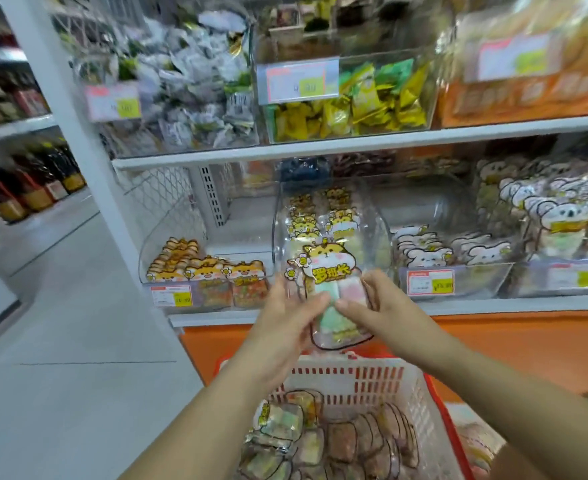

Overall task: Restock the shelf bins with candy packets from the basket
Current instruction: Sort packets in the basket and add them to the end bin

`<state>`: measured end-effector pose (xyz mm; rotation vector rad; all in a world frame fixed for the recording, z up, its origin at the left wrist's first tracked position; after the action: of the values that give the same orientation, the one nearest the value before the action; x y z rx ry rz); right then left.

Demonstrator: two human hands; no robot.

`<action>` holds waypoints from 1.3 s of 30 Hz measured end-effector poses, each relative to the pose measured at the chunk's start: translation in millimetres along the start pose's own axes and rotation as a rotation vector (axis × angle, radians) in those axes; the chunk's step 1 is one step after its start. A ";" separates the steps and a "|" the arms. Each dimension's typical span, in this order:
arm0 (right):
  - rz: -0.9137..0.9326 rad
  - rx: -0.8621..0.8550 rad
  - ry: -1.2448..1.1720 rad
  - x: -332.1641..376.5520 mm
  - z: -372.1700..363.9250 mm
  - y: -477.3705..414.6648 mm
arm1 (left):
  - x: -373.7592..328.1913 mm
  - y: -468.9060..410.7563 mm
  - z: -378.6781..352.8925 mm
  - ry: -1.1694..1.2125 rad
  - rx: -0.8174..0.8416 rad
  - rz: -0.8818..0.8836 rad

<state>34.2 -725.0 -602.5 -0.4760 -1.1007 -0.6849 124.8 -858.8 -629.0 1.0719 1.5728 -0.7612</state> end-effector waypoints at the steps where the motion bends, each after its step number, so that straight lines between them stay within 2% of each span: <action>1: 0.037 -0.051 -0.024 7.7 5.3 -4.6 | -7.9 -6.9 -1.4 -0.070 -0.010 -0.040; 5: 0.100 -0.090 -0.056 24.7 27.4 -31.1 | -43.8 -33.5 -9.1 -0.260 0.054 -0.138; 9: 0.187 -0.159 0.051 40.3 49.4 -55.6 | -71.3 -62.7 -19.1 -0.529 0.068 -0.241; 12: 0.157 -0.299 0.313 40.1 69.8 -79.8 | -86.4 -89.0 -28.9 -0.726 0.006 -0.291; 15: 0.143 -0.365 0.637 35.6 77.6 -108.5 | -84.7 -120.7 -31.6 -0.793 -0.014 -0.279; 18: 0.074 -0.298 0.838 23.1 77.5 -130.1 | -67.8 -148.9 -26.3 -0.880 -0.025 -0.187; 23: 0.010 -0.216 1.020 18.1 78.1 -140.9 | -29.2 -183.3 -13.3 -0.949 -0.058 -0.065; 27: -0.045 -0.187 1.024 13.4 78.7 -148.2 | -19.3 -190.3 -7.9 -0.913 -0.081 -0.088; 33: -0.041 -0.229 1.007 16.4 79.5 -149.9 | -24.2 -184.1 -10.5 -0.993 -0.081 -0.086; 39: -0.003 -0.147 1.227 17.1 61.6 -149.6 | -27.3 -179.3 2.1 -1.020 -0.059 -0.109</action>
<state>-106.8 -794.2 -560.1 -0.1022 0.1053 -0.8674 -36.9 -939.2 -611.8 0.4022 0.7598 -1.0917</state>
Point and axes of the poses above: each hand's wrist, its own y-axis away from the middle knuckle, its own z-axis out of the back of the hand, x = y × z, the point moved 7 cm from there along -y, towards the middle knuckle, and after that the axes turned 6 degrees about -z, right-handed, at the moved point
